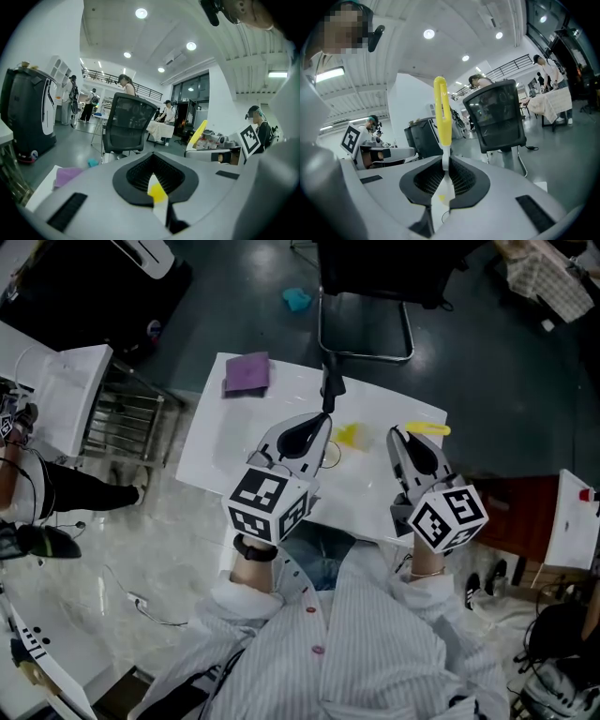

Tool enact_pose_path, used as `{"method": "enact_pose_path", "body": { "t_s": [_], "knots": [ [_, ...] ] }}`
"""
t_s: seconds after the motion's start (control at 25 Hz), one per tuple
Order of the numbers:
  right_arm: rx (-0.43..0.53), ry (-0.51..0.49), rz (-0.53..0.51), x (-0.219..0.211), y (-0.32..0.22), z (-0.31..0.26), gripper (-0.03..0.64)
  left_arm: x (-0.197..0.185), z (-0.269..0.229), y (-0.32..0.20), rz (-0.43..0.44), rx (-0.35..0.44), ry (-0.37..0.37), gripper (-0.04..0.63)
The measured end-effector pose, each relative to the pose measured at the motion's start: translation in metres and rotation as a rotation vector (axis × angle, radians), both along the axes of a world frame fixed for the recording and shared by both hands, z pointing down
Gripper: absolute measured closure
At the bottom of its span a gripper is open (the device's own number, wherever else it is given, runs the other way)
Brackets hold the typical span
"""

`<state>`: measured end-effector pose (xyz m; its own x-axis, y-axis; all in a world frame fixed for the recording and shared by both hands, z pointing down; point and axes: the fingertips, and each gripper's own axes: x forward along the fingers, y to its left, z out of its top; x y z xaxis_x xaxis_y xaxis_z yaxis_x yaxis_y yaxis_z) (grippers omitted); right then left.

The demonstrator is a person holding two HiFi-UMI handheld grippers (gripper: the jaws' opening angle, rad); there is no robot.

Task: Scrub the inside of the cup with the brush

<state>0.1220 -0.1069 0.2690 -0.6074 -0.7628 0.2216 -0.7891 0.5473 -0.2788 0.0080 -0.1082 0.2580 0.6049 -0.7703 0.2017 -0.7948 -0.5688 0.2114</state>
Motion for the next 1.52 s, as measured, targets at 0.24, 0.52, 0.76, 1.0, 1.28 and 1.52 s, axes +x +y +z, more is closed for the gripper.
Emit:
{"method": "enact_pose_path", "body": {
  "t_s": [0.24,0.52,0.76,1.0,1.28,1.52],
  "knots": [
    [-0.016,-0.003,0.019,0.002,-0.008,0.004,0.56,0.001,0.015,-0.011,0.025,-0.034,-0.024,0.586],
    [-0.032,-0.007,0.055,0.001,-0.01,0.012,0.561,-0.001,0.05,-0.01,0.061,-0.089,-0.073,0.586],
    [-0.066,-0.013,0.082,0.001,-0.016,0.03,0.56,0.0,0.088,-0.011,0.093,-0.152,-0.1,0.586],
    [-0.116,-0.013,0.096,-0.001,-0.022,0.063,0.56,-0.002,0.146,-0.009,0.123,-0.22,-0.13,0.586],
    [-0.157,-0.018,0.115,-0.003,-0.03,0.097,0.56,-0.001,0.201,-0.008,0.184,-0.289,-0.162,0.586],
    [-0.183,-0.03,0.131,-0.002,-0.032,0.115,0.56,0.003,0.235,-0.002,0.226,-0.328,-0.184,0.585]
  ]
}}
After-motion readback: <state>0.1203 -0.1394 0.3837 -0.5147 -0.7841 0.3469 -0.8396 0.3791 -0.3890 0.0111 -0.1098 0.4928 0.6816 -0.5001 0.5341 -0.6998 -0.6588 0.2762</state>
